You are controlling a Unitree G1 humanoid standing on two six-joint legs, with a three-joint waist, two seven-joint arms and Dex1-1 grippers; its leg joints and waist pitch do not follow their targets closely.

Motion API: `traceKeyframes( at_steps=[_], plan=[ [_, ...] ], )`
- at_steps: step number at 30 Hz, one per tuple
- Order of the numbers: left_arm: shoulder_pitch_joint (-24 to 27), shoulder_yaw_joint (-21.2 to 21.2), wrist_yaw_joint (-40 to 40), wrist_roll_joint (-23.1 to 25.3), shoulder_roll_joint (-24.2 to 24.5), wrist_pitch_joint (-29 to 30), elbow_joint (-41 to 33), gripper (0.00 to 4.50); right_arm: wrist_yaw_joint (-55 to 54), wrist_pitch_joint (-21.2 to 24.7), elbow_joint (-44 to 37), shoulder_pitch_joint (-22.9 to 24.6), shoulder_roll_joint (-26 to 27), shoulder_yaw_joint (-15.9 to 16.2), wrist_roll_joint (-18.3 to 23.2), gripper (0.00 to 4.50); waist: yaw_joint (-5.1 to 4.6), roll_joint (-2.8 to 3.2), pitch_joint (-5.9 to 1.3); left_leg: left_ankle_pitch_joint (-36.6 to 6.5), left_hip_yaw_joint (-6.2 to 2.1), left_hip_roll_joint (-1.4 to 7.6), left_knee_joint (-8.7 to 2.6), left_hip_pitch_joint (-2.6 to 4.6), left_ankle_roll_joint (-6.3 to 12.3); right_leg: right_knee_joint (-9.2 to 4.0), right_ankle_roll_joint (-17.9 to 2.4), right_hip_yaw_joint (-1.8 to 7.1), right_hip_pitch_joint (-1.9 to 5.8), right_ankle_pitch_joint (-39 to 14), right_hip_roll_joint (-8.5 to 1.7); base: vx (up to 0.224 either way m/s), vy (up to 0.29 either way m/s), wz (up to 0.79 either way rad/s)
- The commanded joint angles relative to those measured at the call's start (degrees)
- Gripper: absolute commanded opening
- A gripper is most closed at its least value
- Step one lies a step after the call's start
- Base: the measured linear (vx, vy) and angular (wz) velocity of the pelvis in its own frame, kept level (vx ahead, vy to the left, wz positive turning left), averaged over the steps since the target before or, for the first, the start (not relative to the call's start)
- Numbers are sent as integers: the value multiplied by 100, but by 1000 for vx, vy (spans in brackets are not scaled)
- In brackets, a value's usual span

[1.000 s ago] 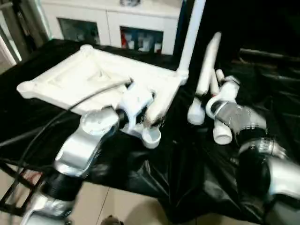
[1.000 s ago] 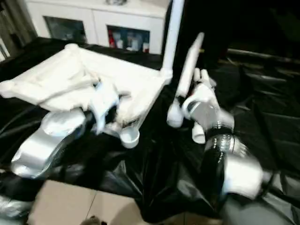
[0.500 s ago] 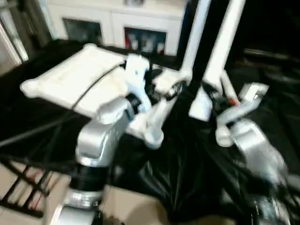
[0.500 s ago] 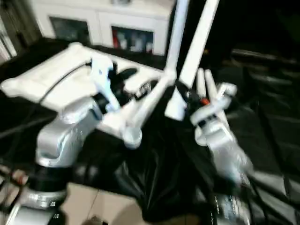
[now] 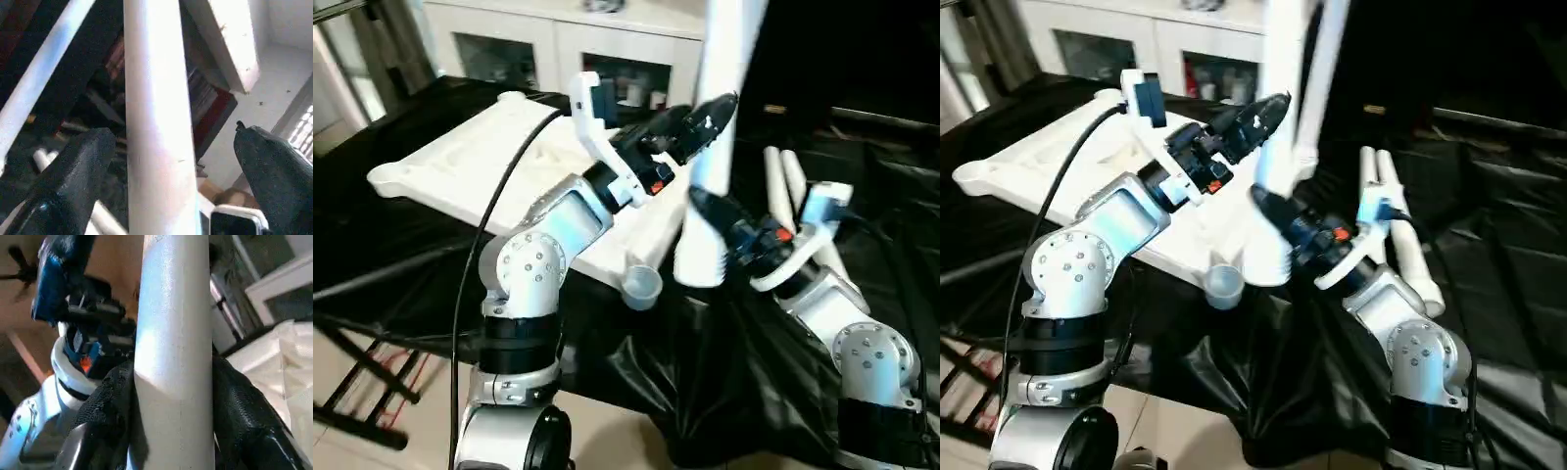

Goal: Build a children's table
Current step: Pick table leg

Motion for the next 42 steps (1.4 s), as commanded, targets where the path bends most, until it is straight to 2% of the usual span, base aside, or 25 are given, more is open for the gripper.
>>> traceKeyframes(
  at_steps=[1, 2, 3, 6, 10, 15, 18, 23, 26, 27, 29, 32, 35, 36, 37, 40, 41, 42],
  plan=[
    [-94, 0, 178, -117, -110, 216, 78, 450, 30, 94, 79, -106, -98, 94, 10, 186, 24, -74, -457, -744, 46, -17, -381, -8, 75, -433, -502, 228, 350, -1490, -240, 0, 0, 0],
    [-97, 22, 198, -177, -107, 234, 88, 450, 33, 91, 105, -121, -118, 123, -6, 186, 27, -58, -459, -705, 43, -19, -382, -19, 69, -424, -557, 228, 359, -1353, -240, 0, 0, 0],
    [-104, 52, 225, -235, -107, 255, 106, 432, 34, 95, 133, -138, -138, 151, -26, 186, 27, -59, -468, -666, 43, -18, -375, -22, 61, -400, -625, 227, 372, -1207, -242, 0, 0, 0],
    [-141, 147, 338, -377, -90, 327, 188, 413, 44, 103, 230, -195, -200, 222, -111, 186, 24, -71, -469, -650, 52, -22, -366, -28, 55, -394, -700, 223, 381, -1201, -249, 0, 0, 0],
    [-190, 212, 430, -313, -74, 329, 257, 394, 92, 120, 336, -244, -293, 259, -148, 186, 30, -107, -459, -637, 59, -19, -368, -32, 85, -415, -610, 225, 380, -1324, -252, 0, 0, 0],
    [-181, 200, 495, -372, -9, 334, 215, 364, 73, 130, 445, -290, -368, 284, -131, 186, 34, -115, -450, -671, 56, -15, -374, -32, 54, -427, -527, 223, 377, -1475, -263, 0, 0, 0],
    [-174, 120, 439, -348, 106, 339, 200, 330, 102, 149, 517, -349, -432, 330, -182, 186, 32, -112, -457, -623, 56, -19, -367, -33, 47, -420, -504, 225, 377, -1423, -255, 0, 0, 0],
    [-180, 20, 333, -239, 195, 292, 284, 287, 142, 161, 566, -440, -495, 390, -216, 186, 20, -98, -463, -564, 56, -17, -361, -33, 55, -399, -576, 225, 380, -1248, -250, 0, 0, 0],
    [-189, 17, 334, -237, 208, 277, 310, 257, 146, 152, 579, -460, -513, 410, -223, 186, 20, -103, -465, -573, 61, -19, -355, -28, 50, -397, -599, 227, 381, -1258, -254, 0, 0, 0],
    [-196, 2, 309, -244, 230, 256, 334, 245, 143, 157, 606, -489, -530, 424, -236, 186, 12, -138, -463, -574, 64, -18, -358, -31, 55, -397, -610, 224, 387, -1262, -252, 0, 0, 0],
    [-207, -5, 298, -253, 242, 239, 347, 242, 151, 168, 623, -513, -542, 430, -242, 186, 14, -131, -467, -554, 64, -20, -354, -29, 67, -394, -612, 225, 385, -1249, -253, 0, 0, 0],
    [-241, 7, 306, -270, 261, 223, 352, 202, 181, 169, 655, -560, -567, 457, -264, 186, 15, -126, -471, -533, 61, -11, -353, -26, 56, -380, -640, 228, 385, -1191, -255, 0, 0, 0],
    [-272, 21, 292, -276, 286, 213, 368, 203, 202, 146, 674, -597, -597, 500, -301, 186, 9, -128, -468, -546, 62, -16, -351, -29, 48, -380, -643, 227, 390, -1183, -252, 0, 0, 0],
    [-283, 15, 290, -246, 302, 182, 376, 189, 198, 119, 680, -611, -614, 520, -335, 186, 11, -129, -469, -550, 65, -19, -349, -25, 50, -384, -637, 228, 388, -1203, -254, 0, 0, 0],
    [-297, 10, 285, -223, 317, 161, 391, 185, 195, 109, 692, -627, -625, 531, -355, 242, 10, -128, -466, -552, 62, -16, -353, -28, 49, -381, -634, 227, 388, -1214, -254, 0, 0, 0],
    [-332, -72, 225, -129, 403, 124, 410, 185, 126, 173, 752, -692, -664, 561, -407, 256, 14, -133, -471, -507, 61, -17, -350, -18, 52, -379, -621, 227, 385, -1203, -249, 0, 0, 0],
    [-354, -257, 119, 39, 535, 79, 400, 185, 82, 175, 768, -738, -744, 640, -535, 262, 9, -140, -464, -511, 59, -14, -357, -19, 46, -383, -591, 226, 384, -1237, -249, 0, 0, 0],
    [-362, -339, 69, 103, 588, 70, 390, 185, 44, 146, 771, -760, -803, 704, -656, 290, 8, -132, -473, -493, 62, -13, -352, -15, 14, -374, -574, 230, 381, -1229, -247, 0, 0, 0]
  ],
)
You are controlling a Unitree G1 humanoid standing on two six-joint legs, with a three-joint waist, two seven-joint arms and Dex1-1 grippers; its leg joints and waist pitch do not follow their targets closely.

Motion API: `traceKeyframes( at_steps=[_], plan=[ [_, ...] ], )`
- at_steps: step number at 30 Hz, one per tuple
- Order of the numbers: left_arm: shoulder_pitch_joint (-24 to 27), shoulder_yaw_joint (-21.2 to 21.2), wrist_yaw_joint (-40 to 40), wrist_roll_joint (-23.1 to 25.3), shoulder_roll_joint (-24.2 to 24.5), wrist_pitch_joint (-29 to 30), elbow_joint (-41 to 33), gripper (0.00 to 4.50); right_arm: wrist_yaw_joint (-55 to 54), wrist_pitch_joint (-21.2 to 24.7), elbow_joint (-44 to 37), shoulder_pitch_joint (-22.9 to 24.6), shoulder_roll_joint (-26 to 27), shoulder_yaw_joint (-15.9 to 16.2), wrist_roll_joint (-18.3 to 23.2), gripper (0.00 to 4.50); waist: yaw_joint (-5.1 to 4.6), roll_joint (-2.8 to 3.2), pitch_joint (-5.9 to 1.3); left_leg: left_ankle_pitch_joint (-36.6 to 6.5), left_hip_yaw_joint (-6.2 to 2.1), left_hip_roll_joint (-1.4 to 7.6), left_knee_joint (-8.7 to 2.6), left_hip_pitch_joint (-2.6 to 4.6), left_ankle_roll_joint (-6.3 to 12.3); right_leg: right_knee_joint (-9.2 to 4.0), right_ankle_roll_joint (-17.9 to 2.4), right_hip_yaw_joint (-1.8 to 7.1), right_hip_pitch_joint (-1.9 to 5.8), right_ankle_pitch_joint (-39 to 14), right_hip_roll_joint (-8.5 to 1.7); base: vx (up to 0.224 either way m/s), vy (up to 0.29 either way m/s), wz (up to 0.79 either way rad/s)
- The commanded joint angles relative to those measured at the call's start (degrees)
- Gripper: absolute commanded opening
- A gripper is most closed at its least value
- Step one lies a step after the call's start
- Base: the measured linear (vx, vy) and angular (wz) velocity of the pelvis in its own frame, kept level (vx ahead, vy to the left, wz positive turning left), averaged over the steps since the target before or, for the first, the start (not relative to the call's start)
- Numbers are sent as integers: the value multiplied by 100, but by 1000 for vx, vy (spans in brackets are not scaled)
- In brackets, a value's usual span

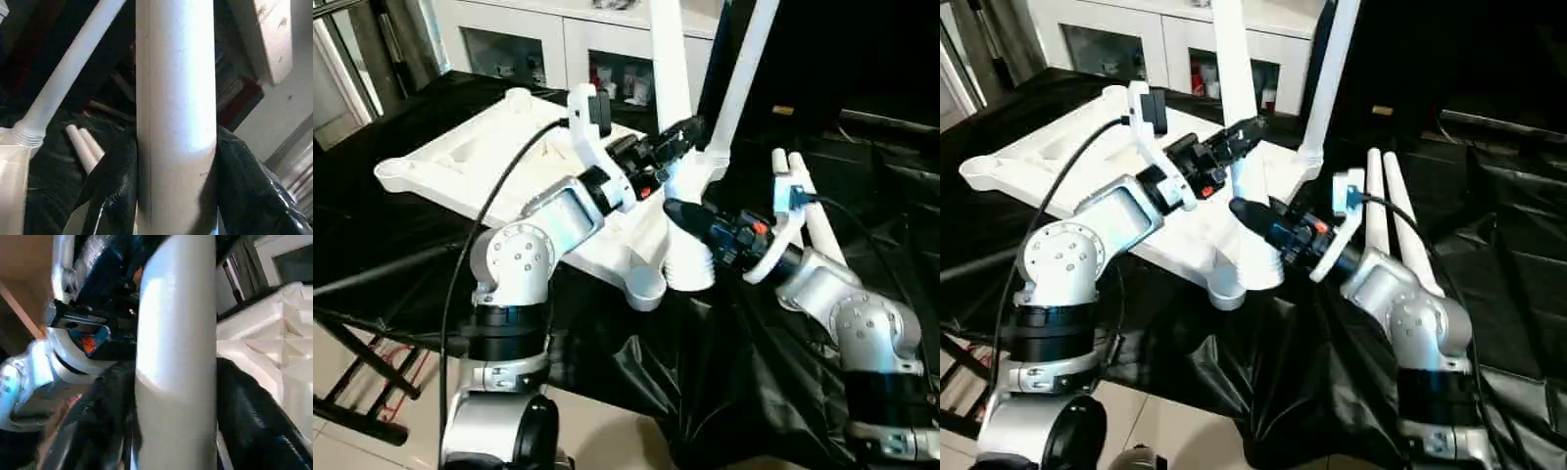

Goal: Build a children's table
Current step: Pick table leg

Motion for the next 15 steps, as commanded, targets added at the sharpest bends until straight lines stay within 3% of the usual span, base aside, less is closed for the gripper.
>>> traceKeyframes(
  at_steps=[1, 4, 7, 15],
  plan=[
    [-191, -275, -187, 186, 96, -49, -30, 185, -111, 21, 66, -86, -155, 139, -298, 298, 11, -85, -473, -502, 59, -16, -366, 26, -10, -381, -572, 230, 388, -1239, -245, 0, 0, 0],
    [-214, -435, -318, 258, 200, -33, -65, 185, -56, 68, 118, -158, -309, 262, -440, 300, 15, -87, -473, -527, 63, -20, -365, 26, -40, -377, -563, 235, 394, -1226, -251, 0, 0, 0],
    [-315, -661, -580, 335, 357, -31, -33, 185, 93, 471, 276, -371, -649, 464, -505, 300, 8, -88, -480, -527, 67, -24, -354, 29, -27, -366, -600, 236, 401, -1182, -241, 0, 0, 0],
    [-426, -892, -945, 421, 503, -75, 102, 185, 376, 980, 407, -636, -1000, 773, -530, 300, 15, -94, -487, -475, 72, -24, -335, 30, 0, -345, -750, 235, 405, -1052, -249, 0, 0, 0]
  ],
)
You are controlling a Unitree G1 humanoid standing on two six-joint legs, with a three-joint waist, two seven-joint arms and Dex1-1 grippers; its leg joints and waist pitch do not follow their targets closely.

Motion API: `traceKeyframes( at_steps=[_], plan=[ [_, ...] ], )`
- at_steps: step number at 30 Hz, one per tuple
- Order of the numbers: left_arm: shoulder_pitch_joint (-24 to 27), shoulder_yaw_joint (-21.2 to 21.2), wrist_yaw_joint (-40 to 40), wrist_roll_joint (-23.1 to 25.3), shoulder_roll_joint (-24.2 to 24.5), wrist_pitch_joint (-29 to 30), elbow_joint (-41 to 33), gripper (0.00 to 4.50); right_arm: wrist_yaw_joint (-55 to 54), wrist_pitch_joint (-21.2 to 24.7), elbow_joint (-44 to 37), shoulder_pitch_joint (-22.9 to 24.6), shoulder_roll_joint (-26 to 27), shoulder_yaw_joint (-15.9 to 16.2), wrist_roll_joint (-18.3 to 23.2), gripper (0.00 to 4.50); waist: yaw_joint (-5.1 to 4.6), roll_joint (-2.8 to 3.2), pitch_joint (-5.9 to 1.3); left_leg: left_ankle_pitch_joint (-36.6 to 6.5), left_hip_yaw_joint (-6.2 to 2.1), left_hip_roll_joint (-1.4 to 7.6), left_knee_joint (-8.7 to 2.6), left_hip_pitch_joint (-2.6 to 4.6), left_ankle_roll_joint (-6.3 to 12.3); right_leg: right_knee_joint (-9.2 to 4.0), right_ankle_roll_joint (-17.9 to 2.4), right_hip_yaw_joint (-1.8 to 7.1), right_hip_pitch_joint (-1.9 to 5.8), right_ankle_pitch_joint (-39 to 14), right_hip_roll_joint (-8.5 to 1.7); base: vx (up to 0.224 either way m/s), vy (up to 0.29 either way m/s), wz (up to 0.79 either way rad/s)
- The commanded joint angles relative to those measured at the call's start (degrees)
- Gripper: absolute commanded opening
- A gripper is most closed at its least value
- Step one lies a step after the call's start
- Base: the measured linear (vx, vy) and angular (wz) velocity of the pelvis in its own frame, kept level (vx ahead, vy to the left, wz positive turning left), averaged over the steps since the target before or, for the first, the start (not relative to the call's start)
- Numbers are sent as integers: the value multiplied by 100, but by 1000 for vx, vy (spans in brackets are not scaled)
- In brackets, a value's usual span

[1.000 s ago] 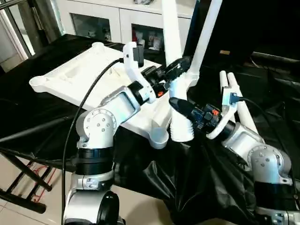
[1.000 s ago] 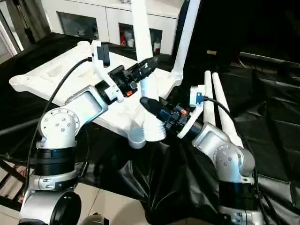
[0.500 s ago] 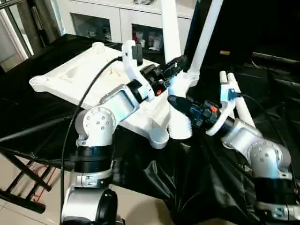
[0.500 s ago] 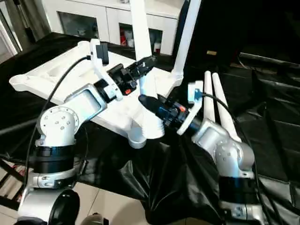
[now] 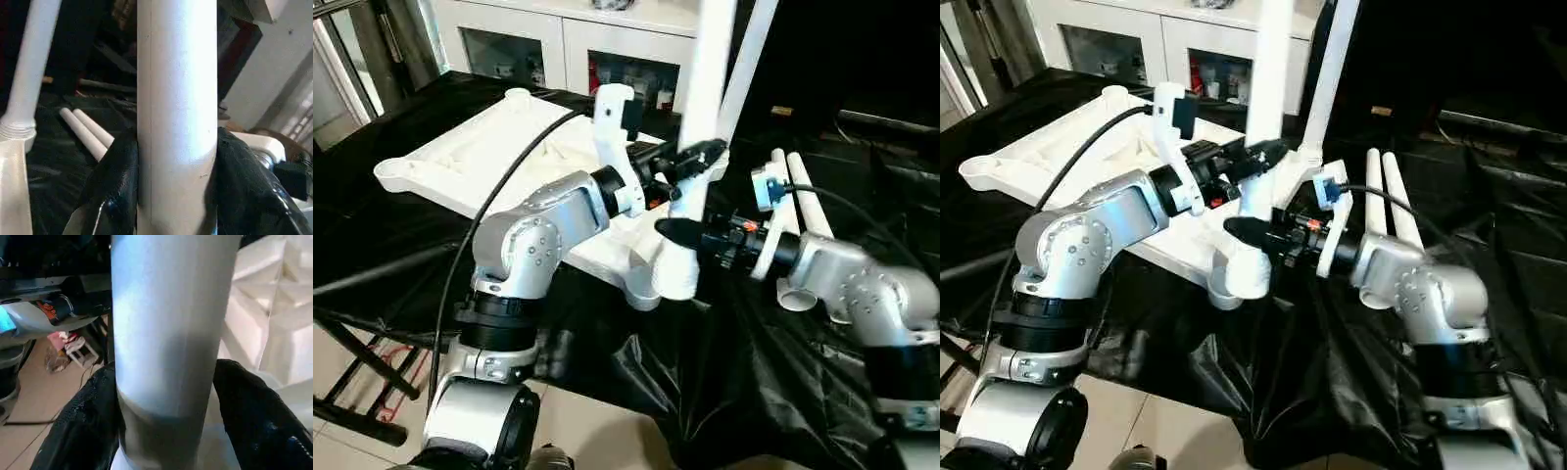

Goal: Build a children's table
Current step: Pick table leg

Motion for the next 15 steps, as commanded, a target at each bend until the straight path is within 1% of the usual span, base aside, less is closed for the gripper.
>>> traceKeyframes(
  at_steps=[1, 4, 7, 9, 15],
  plan=[
    [-230, -84, -168, 4, -36, -42, -100, 185, 38, 212, 102, -65, -130, 121, -92, 300, 13, -89, -485, -504, 66, -17, -350, 32, -6, -344, -758, 232, 406, -1082, -245, 0, 0, 0],
    [-238, -105, -202, 16, -28, -67, -84, 185, 54, 243, 110, -87, -206, 240, -177, 300, 18, -95, -480, -529, 69, -19, -345, 24, -24, -351, -761, 233, 412, -1123, -256, 0, 0, 0],
    [-235, -123, -241, 35, -18, -85, -79, 185, 60, 274, 135, -105, -203, 241, -170, 300, 19, -97, -487, -529, 68, -15, -343, 29, -26, -348, -752, 233, 407, -1144, -258, 0, 0, 0],
    [-242, -134, -285, 49, -7, -136, -37, 185, 71, 424, 146, -131, -241, 278, -180, 300, 17, -102, -486, -518, 68, -17, -343, 29, -24, -350, -755, 233, 409, -1146, -252, 0, 0, 0],
    [-236, -147, -350, 32, -15, -151, -36, 185, 102, 403, 176, -150, -220, 238, -152, 300, 18, -97, -488, -558, 70, -17, -341, 30, -39, -354, -750, 232, 405, -1181, -257, 0, 0, 0]
  ],
)
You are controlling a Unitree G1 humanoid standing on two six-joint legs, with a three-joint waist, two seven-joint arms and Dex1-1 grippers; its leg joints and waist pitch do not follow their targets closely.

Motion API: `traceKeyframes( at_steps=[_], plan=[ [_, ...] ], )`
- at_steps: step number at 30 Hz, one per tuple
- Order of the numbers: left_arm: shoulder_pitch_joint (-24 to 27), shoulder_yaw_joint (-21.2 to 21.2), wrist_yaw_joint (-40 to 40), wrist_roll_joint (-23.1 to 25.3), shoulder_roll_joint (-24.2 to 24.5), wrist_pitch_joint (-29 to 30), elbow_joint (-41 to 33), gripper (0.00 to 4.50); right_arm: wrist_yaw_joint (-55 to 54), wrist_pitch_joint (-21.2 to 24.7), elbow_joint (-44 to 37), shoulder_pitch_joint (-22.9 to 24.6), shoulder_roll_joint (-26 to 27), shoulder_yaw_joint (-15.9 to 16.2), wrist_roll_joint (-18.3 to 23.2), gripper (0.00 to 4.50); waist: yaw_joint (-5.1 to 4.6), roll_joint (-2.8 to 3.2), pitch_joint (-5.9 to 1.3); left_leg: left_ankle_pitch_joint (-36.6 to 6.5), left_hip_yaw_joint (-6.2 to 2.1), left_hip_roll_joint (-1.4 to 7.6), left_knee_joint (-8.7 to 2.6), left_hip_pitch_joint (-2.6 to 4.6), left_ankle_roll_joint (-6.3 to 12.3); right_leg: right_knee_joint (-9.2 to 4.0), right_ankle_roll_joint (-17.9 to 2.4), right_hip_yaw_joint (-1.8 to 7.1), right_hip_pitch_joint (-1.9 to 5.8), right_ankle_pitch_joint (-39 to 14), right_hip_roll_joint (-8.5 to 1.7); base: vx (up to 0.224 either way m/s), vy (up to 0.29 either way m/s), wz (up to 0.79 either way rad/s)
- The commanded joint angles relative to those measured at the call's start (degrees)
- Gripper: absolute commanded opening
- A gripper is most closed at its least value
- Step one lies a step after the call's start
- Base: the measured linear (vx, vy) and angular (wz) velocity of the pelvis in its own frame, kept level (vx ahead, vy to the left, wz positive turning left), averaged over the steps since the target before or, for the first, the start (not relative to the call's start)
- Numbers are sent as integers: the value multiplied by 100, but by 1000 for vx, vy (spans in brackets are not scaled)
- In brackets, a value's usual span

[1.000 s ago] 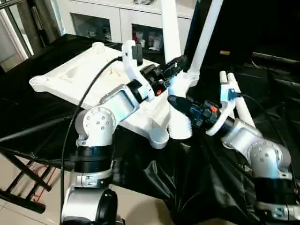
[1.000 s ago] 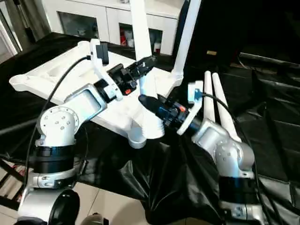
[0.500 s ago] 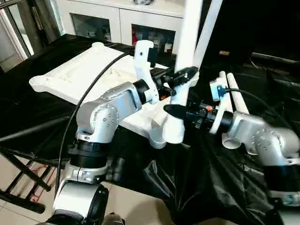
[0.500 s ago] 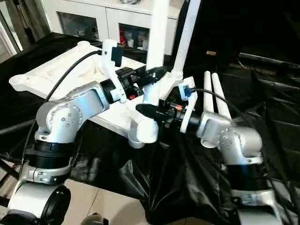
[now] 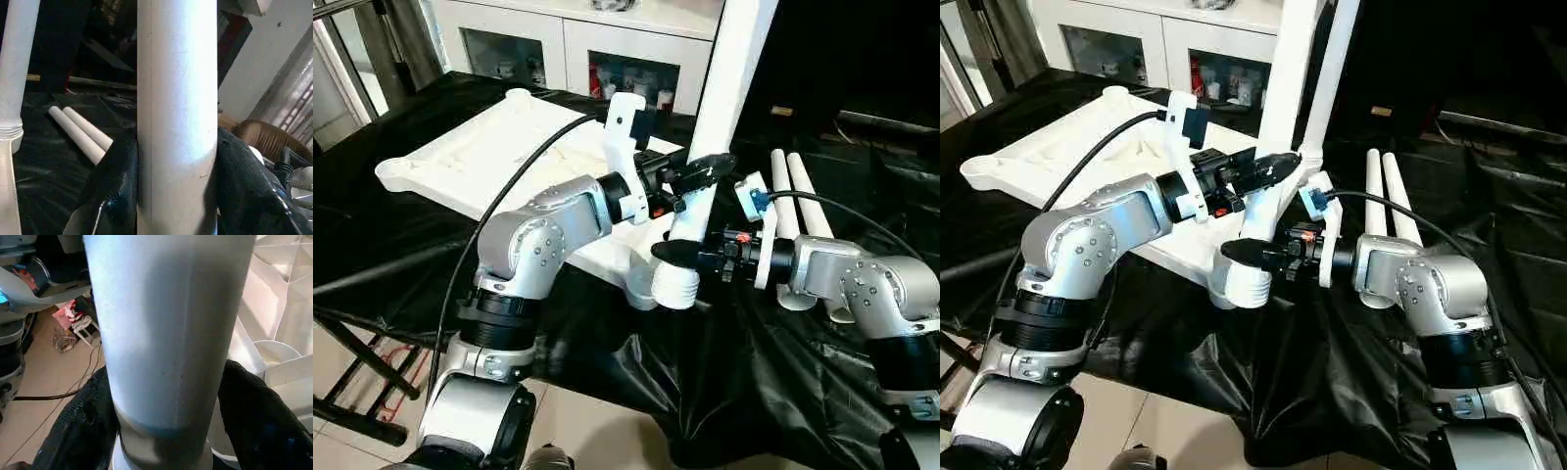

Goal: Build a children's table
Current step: Pick table leg

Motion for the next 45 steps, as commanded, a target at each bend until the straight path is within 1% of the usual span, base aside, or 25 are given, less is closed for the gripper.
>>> traceKeyframes(
  at_steps=[1, 2, 6, 8, 11, 13, 19, 20, 21, 23, 25, 27, 30, 33, 34, 35, 37, 38, 39, 40, 41, 42, 43, 44, 45],
  plan=[
    [-232, -63, -141, -15, -33, -100, -82, 185, -42, 71, 101, -69, -72, 1, -89, 300, 18, -93, -487, -571, 68, -17, -348, 29, -46, -358, -755, 232, 404, -1179, -255, 0, 0, 0],
    [-228, -63, -147, -13, -39, -99, -84, 185, -45, 82, 107, -66, -68, -17, -72, 272, 17, -92, -488, -579, 69, -18, -348, 29, -46, -359, -754, 231, 404, -1181, -254, 0, 0, 0],
    [-221, -51, -180, -8, -38, -103, -77, 185, -78, 117, 123, -57, -37, -75, -56, 260, 13, -91, -485, -605, 69, -21, -348, 30, -39, -366, -740, 230, 402, -1209, -249, 0, 0, 0],
    [-220, -45, -190, -7, -37, -110, -67, 185, -80, 129, 119, -50, -30, -93, -50, 223, 13, -79, -487, -614, 65, -16, -351, 34, -50, -367, -736, 228, 401, -1231, -252, 0, 0, 0],
    [-211, -41, -189, -5, -48, -126, -56, 185, -93, 121, 114, -21, -13, -123, -42, 219, 14, -86, -488, -630, 66, -17, -350, 32, -55, -372, -711, 229, 400, -1263, -251, 0, 0, 0],
    [-201, -40, -171, 0, -60, -129, -57, 184, -101, 94, 126, -5, -2, -130, -51, 196, 13, -86, -490, -617, 64, -17, -350, 30, -61, -366, -731, 228, 402, -1222, -252, 0, 0, 0],
    [-190, -97, -223, 111, -26, -257, -36, 184, -128, 58, 119, 10, 27, -147, -59, 193, 15, -83, -490, -637, 62, -16, -350, 30, -58, -371, -730, 227, 402, -1239, -254, 0, 0, 0],
    [-206, -90, -89, 221, -42, -297, 48, 219, -138, 31, 117, 21, 43, -160, -60, 193, 17, -68, -494, -626, 59, -14, -350, 33, -57, -367, -726, 228, 401, -1209, -253, 0, 0, 0],
    [-211, -76, -61, 232, -52, -304, 72, 240, -141, 25, 117, 23, 46, -164, -59, 193, 11, -76, -496, -602, 62, -16, -346, 29, -54, -359, -736, 229, 403, -1151, -249, 0, 0, 0],
    [-208, 16, -45, 140, -72, -225, 126, 257, -168, -8, 108, 44, 70, -176, -64, 193, 15, -73, -495, -614, 63, -21, -345, 27, -65, -361, -754, 227, 407, -1153, -251, 0, 0, 0],
    [-185, 168, 32, 28, -142, -243, 115, 267, -226, -34, 90, 68, 132, -244, -28, 192, 11, -68, -494, -623, 65, -18, -345, 32, -71, -359, -783, 230, 401, -1140, -253, 0, 0, 0],
    [-183, 331, 249, 30, -243, -386, 171, 296, -288, -73, 74, 87, 198, -331, 16, 191, 11, -73, -494, -643, 66, -15, -342, 28, -62, -357, -830, 230, 405, -1116, -255, 0, 0, 0],
    [-196, 540, 505, -49, -359, -396, 263, 305, -344, -113, 78, 98, 257, -412, 52, 191, 18, -77, -499, -682, 60, -21, -340, 36, -60, -366, -816, 220, 410, -1160, -253, 0, 0, 0],
    [-95, 1343, 1006, -730, -819, -536, 416, 308, -598, -393, 213, 73, 528, -804, 180, 191, 19, -90, -490, -721, 71, -36, -331, 14, -45, -383, -864, 216, 411, -1242, -272, 0, 0, 0],
    [-95, 1343, 1006, -730, -819, -536, 416, 308, -598, -393, 213, 73, 528, -804, 180, 191, 25, -86, -498, -716, 72, -39, -322, 12, -42, -376, -885, 213, 414, -1251, -275, 0, 0, 0],
    [-81, 1605, 1119, -969, -942, -732, 418, 308, -763, -529, 289, 46, 642, -976, 210, 191, 21, -97, -499, -695, 73, -35, -320, 15, -24, -379, -905, 215, 405, -1212, -261, 0, 0, 0],
    [-117, 1928, 1252, -1180, -1033, -983, 420, 308, -1021, -739, 373, 14, 781, -1192, 179, 191, 22, -87, -501, -686, 68, -33, -329, 18, -19, -383, -904, 209, 399, -1216, -261, 0, 0, 0],
    [-120, 1943, 1221, -1086, -964, -1081, 414, 308, -1179, -845, 420, 7, 825, -1274, 122, 191, 5, -117, -501, -694, 65, -34, -338, 18, -18, -382, -829, 202, 405, -1261, -246, 0, 0, 0],
    [-85, 1716, 1046, -713, -721, -1097, 407, 308, -1297, -976, 421, 37, 837, -1333, 42, 191, 8, -118, -496, -683, 65, -30, -349, 36, -10, -406, -728, 204, 388, -1342, -248, 0, 0, 0],
    [-44, 1445, 887, -334, -480, -1086, 407, 308, -1392, -1076, 414, 67, 832, -1359, -43, 191, 4, -96, -500, -677, 62, -24, -356, 44, -23, -392, -659, 207, 382, -1364, -243, 0, 0, 0],
    [-44, 1445, 887, -334, -480, -1086, 407, 308, -1392, -1076, 414, 67, 832, -1359, -43, 191, -8, -76, -497, -644, 59, -16, -367, 58, -32, -394, -522, 214, 364, -1380, -230, 0, 0, 0],
    [4, 1125, 746, 31, -256, -1136, 402, 308, -1431, -1142, 395, 101, 808, -1330, -136, 191, -15, -72, -493, -618, 57, -19, -367, 46, -56, -380, -498, 215, 381, -1322, -234, 0, 0, 0],
    [129, 156, 336, 949, 407, -1192, 392, 308, -1579, -1289, 356, 193, 740, -1246, -403, 191, -12, -72, -499, -600, 42, 4, -389, 72, -61, -382, -369, 218, 358, -1372, -238, 0, 0, 0],
    [135, 105, 317, 992, 442, -1195, 392, 308, -1587, -1297, 355, 198, 736, -1239, -420, 191, 8, -50, -494, -613, 22, 4, -399, 82, -72, -389, -290, 213, 337, -1449, -235, 0, 0, 0],
    [239, -849, -23, 1810, 1092, -1336, 408, 308, -1741, -1410, 343, 299, 659, -1110, -736, 191, -6, -35, -488, -654, 44, 1, -396, 105, -131, -384, -241, 236, 319, -1427, -230, 0, 0, 0]
  ],
)
